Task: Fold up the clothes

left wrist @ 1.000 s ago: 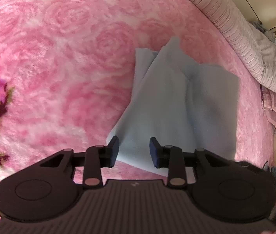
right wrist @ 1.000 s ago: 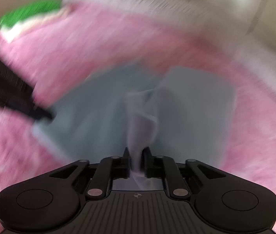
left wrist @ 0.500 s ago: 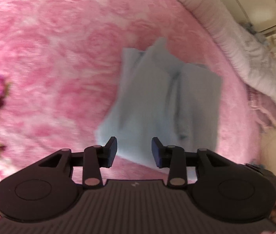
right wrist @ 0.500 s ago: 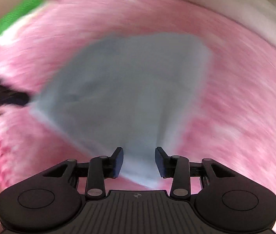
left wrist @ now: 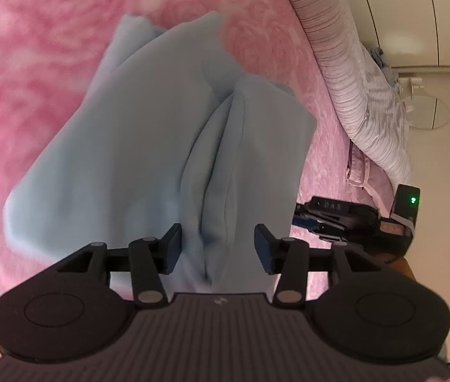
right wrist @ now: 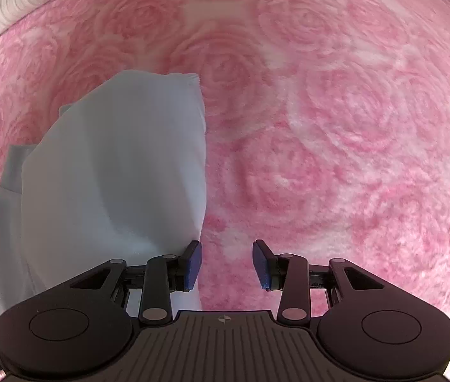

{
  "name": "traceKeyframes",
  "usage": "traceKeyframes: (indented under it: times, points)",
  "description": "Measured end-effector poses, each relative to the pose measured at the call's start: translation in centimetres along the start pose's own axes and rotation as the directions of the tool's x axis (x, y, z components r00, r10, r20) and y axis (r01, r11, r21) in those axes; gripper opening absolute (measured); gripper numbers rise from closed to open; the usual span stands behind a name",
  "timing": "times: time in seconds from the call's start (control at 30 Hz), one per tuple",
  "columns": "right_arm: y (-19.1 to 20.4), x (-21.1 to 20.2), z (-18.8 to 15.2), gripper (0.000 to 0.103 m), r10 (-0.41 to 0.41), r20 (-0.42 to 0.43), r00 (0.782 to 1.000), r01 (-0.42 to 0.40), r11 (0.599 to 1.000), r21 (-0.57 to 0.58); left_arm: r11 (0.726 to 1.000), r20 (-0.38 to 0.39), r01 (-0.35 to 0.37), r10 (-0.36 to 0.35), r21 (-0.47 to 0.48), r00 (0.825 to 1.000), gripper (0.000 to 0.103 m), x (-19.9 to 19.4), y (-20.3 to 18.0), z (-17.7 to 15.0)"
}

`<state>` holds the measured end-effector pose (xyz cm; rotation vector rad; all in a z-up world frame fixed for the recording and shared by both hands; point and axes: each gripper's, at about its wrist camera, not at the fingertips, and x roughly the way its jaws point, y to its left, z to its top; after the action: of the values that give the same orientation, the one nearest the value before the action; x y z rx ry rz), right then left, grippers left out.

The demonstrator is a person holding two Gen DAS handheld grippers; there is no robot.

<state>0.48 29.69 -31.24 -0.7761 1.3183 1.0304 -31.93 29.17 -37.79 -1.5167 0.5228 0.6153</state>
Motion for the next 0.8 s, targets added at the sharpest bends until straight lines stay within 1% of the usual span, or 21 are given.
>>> traceKeyframes:
  times: [0.03, 0.1, 0.2, 0.3, 0.33, 0.4, 0.43, 0.47, 0.5, 0.57, 0.67, 0.7, 0.73, 0.8]
  points:
    - [0.0, 0.1, 0.2, 0.040, 0.000, 0.000, 1.000, 0.000, 1.000, -0.010, 1.000, -0.002, -0.013, 0.013, 0.015, 1.000, 0.044, 0.5, -0.1, 0.7]
    - [-0.6, 0.1, 0.6, 0.040, 0.014, 0.025, 1.000, -0.014, 1.000, 0.007, 0.999, 0.001, -0.017, 0.017, 0.049, 1.000, 0.044, 1.3, -0.5, 1.9]
    - [-1.6, -1.5, 1.6, 0.040, 0.096, 0.093, 0.991, -0.099, 0.995, 0.027, 0.997, 0.004, -0.007, 0.007, 0.071, 1.000, 0.044, 2.4, -1.1, 3.7]
    - [-2.0, -1.9, 2.4, 0.040, 0.187, 0.072, 0.980, -0.190, 0.981, 0.030, 0.997, 0.012, -0.003, 0.002, 0.081, 1.000, 0.044, 3.6, -1.7, 5.0]
    - [-1.8, -1.6, 2.4, 0.040, 0.187, 0.053, 0.981, -0.189, 0.982, 0.021, 0.996, 0.015, -0.003, 0.002, 0.087, 1.000, 0.043, 4.0, -1.8, 5.4]
    - [-0.9, -1.1, 2.3, 0.040, 0.140, 0.027, 0.990, -0.140, 0.990, -0.007, 0.994, 0.011, 0.005, -0.006, 0.106, 1.000, 0.041, 5.1, -2.4, 6.1]
    - [-0.7, -0.8, 2.3, 0.040, 0.129, 0.020, 0.991, -0.128, 0.991, -0.023, 0.993, 0.009, 0.007, -0.008, 0.119, 1.000, 0.028, 5.4, -2.7, 6.4]
    - [-0.5, -0.4, 2.3, 0.040, 0.126, 0.016, 0.992, -0.126, 0.992, -0.031, 0.989, 0.007, 0.009, -0.010, 0.146, 1.000, 0.020, 5.5, -3.1, 6.5]
    - [-0.3, -0.2, 2.3, 0.040, 0.123, 0.009, 0.992, -0.122, 0.992, -0.026, 0.984, 0.003, 0.012, -0.013, 0.180, 1.000, 0.007, 5.6, -3.6, 6.6]
    - [0.0, 0.0, 2.6, 0.040, 0.117, -0.004, 0.993, -0.117, 0.993, -0.022, 0.969, 0.029, 0.003, -0.010, 0.246, 1.000, 0.006, 4.6, -4.7, 6.7]
    - [1.1, -0.1, 3.2, 0.040, 0.122, -0.018, 0.992, -0.122, 0.991, -0.046, 0.967, 0.078, 0.015, -0.036, 0.253, 0.996, 0.006, 1.8, -5.6, 7.3]
    - [1.5, -0.2, 3.5, 0.040, 0.125, -0.022, 0.992, -0.126, 0.990, -0.057, 0.966, 0.098, 0.007, -0.034, 0.260, 0.995, 0.005, 0.6, -5.8, 7.5]
    - [2.3, -0.4, 3.6, 0.040, 0.146, -0.029, 0.989, -0.147, 0.986, -0.074, 0.961, 0.119, -0.006, -0.028, 0.275, 0.993, 0.005, -0.6, -5.9, 7.7]
    - [4.2, -0.7, 3.7, 0.040, 0.184, -0.041, 0.982, -0.188, 0.976, -0.114, 0.953, 0.145, -0.047, 0.004, 0.298, 0.989, 0.005, -2.5, -5.8, 7.9]
